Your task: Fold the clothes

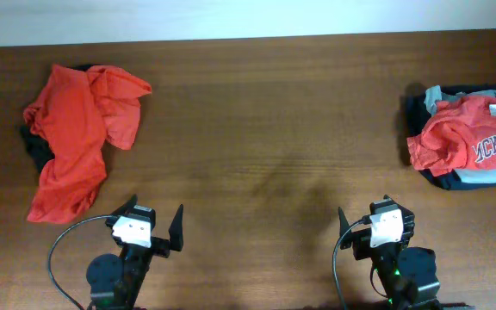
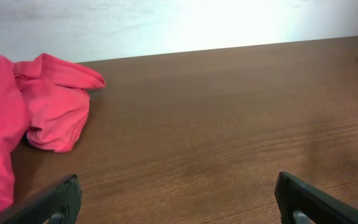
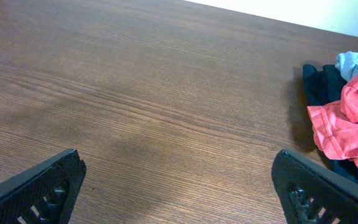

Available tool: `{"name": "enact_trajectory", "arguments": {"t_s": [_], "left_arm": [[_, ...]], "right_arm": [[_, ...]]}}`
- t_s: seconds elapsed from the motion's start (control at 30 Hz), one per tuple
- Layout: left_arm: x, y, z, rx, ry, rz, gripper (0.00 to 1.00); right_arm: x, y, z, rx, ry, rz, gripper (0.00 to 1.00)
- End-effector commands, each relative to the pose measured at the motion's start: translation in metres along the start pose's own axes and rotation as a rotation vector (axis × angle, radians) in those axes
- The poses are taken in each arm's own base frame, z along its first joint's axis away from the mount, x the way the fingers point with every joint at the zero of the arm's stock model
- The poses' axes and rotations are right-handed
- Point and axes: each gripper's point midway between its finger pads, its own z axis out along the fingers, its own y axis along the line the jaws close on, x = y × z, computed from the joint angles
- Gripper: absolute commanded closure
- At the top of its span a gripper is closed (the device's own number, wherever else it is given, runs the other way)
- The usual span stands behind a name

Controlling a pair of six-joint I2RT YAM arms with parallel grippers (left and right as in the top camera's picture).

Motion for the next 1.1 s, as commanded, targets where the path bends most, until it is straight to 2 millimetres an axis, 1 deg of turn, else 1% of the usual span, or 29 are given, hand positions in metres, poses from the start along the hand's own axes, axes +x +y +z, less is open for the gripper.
{"name": "enact_trajectory", "arguments": {"t_s": [0.0, 0.87, 0.93, 1.07], "left_arm": [[0.001, 0.001, 0.000, -0.007, -0.002, -0.008, 0.01], [0.001, 0.001, 0.000, -0.010, -0.003, -0.008, 0.01], [0.001, -0.002, 0.000, 0.007, -0.004, -0.008, 0.01], [-0.001, -0.020, -0.001, 0.118, -0.013, -0.007, 0.01]], "right_arm": [[0.001, -0.001, 0.000, 0.011, -0.002, 0.006, 0.02], [0.001, 0.000, 0.000, 0.003, -0.005, 0.007, 0.01], [0.000, 0.006, 0.000, -0.034, -0.011, 0.008, 0.02], [-0.002, 0.028, -0.002, -0.159, -0.023, 0.007, 0.02]]}}
